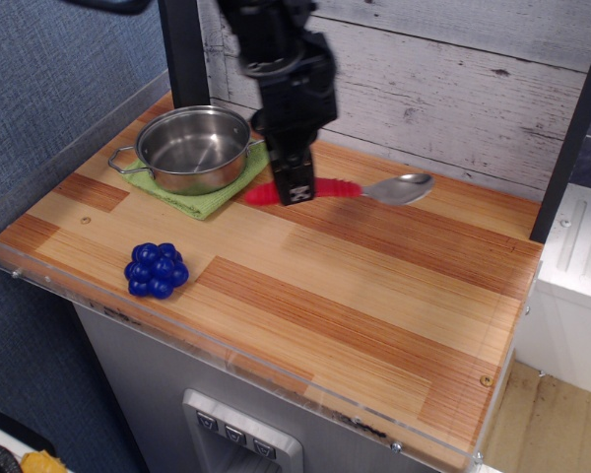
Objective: Move the spoon to be next to the grapes.
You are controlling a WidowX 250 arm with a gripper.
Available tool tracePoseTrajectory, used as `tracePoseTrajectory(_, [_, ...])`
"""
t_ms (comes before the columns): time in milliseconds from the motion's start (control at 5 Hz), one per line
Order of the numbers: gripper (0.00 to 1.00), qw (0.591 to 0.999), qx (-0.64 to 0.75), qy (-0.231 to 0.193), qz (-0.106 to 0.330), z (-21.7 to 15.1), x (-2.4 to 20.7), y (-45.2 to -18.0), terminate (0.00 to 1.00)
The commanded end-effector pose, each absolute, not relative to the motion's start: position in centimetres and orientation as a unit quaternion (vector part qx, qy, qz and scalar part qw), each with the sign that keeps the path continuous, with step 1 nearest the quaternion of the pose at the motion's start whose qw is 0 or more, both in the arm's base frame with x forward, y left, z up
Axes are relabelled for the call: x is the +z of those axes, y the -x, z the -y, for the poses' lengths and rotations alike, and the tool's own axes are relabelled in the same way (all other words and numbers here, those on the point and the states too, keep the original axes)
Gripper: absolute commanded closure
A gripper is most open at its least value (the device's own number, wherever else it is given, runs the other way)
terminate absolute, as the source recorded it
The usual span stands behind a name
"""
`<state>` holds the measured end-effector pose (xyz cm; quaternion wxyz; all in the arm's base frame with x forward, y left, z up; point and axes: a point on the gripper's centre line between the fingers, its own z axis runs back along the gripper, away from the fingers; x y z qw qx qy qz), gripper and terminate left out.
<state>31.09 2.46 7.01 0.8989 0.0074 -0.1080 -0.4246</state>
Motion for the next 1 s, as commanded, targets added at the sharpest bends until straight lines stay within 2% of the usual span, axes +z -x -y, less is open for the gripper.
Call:
tracePoseTrajectory(0, [1.0,0.907,-0.404,-0.026,0.117,-1.9,7.3,-27.0,0.0])
tracePoseTrajectory(400, [1.0,0.958,-0.247,0.005,0.142,0.8,7.1,-24.5,0.0])
tracePoseTrajectory(800, [1.0,0.985,-0.048,-0.011,0.168,2.7,5.6,-24.2,0.0])
